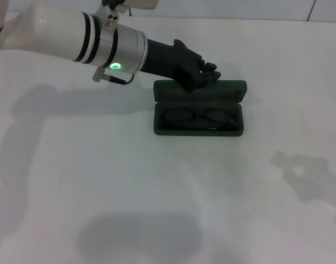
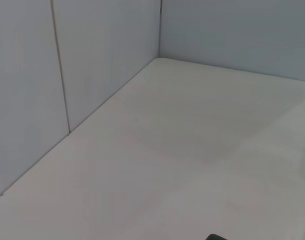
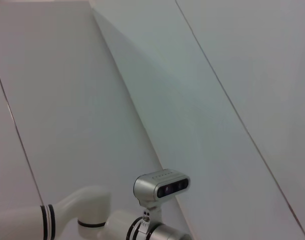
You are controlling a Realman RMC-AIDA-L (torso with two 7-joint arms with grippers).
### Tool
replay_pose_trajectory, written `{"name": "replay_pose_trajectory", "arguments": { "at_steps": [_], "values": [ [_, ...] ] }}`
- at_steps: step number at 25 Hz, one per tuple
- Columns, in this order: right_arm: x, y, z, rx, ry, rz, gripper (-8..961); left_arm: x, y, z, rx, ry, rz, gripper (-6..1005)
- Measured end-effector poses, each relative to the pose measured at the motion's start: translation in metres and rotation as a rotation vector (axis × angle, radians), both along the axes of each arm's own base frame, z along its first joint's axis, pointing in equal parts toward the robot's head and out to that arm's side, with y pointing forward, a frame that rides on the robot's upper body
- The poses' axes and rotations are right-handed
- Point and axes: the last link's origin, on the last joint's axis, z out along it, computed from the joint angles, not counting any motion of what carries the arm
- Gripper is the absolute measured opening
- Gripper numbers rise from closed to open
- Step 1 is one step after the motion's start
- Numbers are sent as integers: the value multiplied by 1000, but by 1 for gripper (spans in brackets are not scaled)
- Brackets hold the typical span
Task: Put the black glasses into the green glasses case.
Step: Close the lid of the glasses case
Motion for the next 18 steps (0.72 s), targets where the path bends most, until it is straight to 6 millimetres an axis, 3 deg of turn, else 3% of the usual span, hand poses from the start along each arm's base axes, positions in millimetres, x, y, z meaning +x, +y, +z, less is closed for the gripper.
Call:
{"name": "replay_pose_trajectory", "arguments": {
  "at_steps": [10, 18],
  "values": [
    [3, 2, -2, 3, -8, -23, 137, -6, 7, 0, 56, 14, 24, 142],
    [4, 5, -2, 8, -17, -39, 149, -7, 6, -4, 47, 17, 30, 141]
  ]
}}
